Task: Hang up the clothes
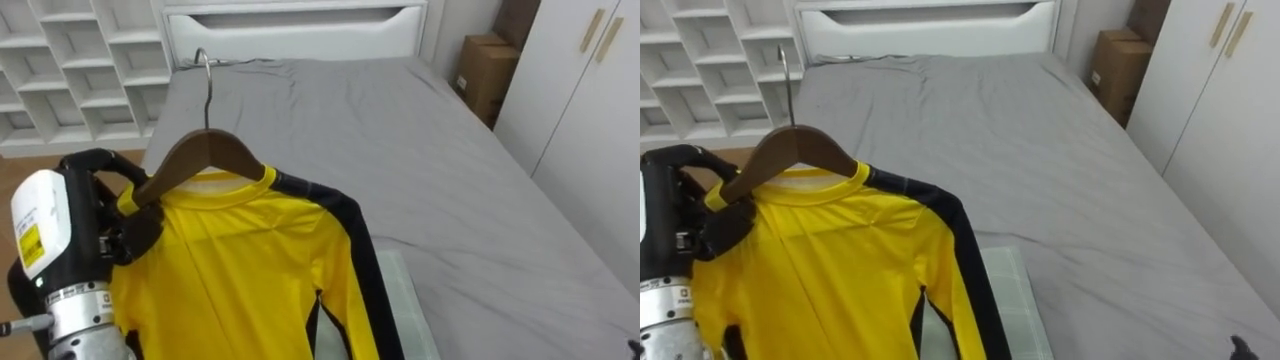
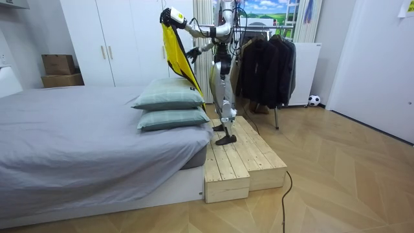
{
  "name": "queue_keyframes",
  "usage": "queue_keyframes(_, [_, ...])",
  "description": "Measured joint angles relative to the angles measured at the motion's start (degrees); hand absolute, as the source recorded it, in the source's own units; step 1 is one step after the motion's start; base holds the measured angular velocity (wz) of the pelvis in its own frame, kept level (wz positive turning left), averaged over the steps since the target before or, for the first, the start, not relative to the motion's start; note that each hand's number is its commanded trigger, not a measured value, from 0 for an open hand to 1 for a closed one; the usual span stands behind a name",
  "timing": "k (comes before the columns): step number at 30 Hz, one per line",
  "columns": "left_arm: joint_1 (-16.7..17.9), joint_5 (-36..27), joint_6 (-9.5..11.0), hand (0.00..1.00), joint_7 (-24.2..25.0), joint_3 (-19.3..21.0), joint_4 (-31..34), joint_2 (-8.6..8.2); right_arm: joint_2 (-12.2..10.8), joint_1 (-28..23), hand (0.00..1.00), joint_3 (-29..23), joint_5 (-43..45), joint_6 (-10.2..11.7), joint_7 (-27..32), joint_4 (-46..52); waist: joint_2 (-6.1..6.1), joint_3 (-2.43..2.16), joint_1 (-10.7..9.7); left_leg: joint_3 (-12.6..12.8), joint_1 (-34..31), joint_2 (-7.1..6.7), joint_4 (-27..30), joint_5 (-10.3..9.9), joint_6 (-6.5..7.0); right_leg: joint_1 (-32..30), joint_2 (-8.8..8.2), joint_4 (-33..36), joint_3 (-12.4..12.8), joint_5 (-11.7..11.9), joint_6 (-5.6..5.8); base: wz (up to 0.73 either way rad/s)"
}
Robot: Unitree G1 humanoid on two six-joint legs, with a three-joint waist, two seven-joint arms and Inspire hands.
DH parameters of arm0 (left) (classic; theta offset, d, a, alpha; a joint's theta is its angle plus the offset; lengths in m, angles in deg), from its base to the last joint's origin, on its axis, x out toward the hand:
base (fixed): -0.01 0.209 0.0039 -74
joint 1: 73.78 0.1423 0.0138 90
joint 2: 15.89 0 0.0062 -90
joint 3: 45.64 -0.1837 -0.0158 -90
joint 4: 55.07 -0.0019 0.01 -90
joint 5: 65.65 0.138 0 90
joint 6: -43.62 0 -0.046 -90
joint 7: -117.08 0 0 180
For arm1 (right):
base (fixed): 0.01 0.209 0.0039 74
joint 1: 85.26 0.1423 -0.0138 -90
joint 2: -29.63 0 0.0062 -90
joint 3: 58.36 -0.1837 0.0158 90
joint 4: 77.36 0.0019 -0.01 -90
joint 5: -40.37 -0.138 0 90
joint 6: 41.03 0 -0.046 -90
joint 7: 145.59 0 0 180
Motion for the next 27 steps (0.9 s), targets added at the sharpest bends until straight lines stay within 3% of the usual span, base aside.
queue_keyframes(3, [0.4, 0.0, 0.0, 1.00, 0.0, -0.1, 0.0, -0.12, 0.0, -0.2, 0.00, 0.0, 5.2, 1.6, 1.0, 7.1, 0.16, 0.09, -0.2, 0.0, 0.2, -0.02, 0.0, 0.0, 0.01, 0.0, -0.04, 0.3, 0.0, 0.0, 0.00, 0.00])
queue_keyframes(6, [1.1, 0.0, -0.2, 1.00, 0.1, -0.1, 0.0, -1.55, -0.8, -0.9, 0.00, 0.1, 7.9, 1.7, 1.6, 12.5, 0.79, 0.41, 0.0, 0.3, 1.0, 0.05, -0.6, -0.3, 0.02, -0.1, 0.09, 0.2, 0.3, 0.0, 0.01, -0.06])
queue_keyframes(8, [1.3, 0.0, -0.5, 1.00, 0.4, -0.1, 0.0, -3.08, -2.3, -1.5, 0.00, 0.3, 10.6, 1.6, 1.5, 17.4, 1.82, 0.35, 0.7, 0.6, 0.9, 0.09, -1.1, -0.6, 0.01, -0.5, 0.21, 0.0, 0.7, 0.0, 0.02, -0.13])
queue_keyframes(11, [1.3, 0.1, -0.7, 1.00, 0.4, -0.1, 0.0, -3.60, -2.9, -1.5, 0.00, 1.8, 12.9, 1.6, 1.5, 20.0, 1.94, 0.26, 0.8, 0.9, 1.0, 0.10, -1.0, -0.6, 0.02, -0.5, 0.27, -0.2, 1.3, 0.0, 0.05, -0.10])
queue_keyframes(18, [1.4, 0.0, -1.5, 1.00, 0.3, -0.4, 0.0, -3.63, -3.1, -1.5, 0.00, 3.7, 12.8, 1.6, 1.3, 21.3, 1.50, -0.03, 1.1, 1.2, 1.3, 0.09, -0.8, -0.6, 0.03, -0.4, 0.20, -0.1, 1.5, 0.0, 0.05, -0.02])
queue_keyframes(27, [1.4, 0.5, -1.7, 1.00, 0.4, -0.6, 0.0, -3.89, -3.3, -1.1, 0.00, 6.0, 12.8, 1.6, -1.4, 23.0, 1.54, -0.04, 1.7, 1.5, 2.0, 0.07, -1.1, -0.6, 0.03, 0.0, 0.23, 0.0, 1.9, -0.1, 0.14, -0.01])
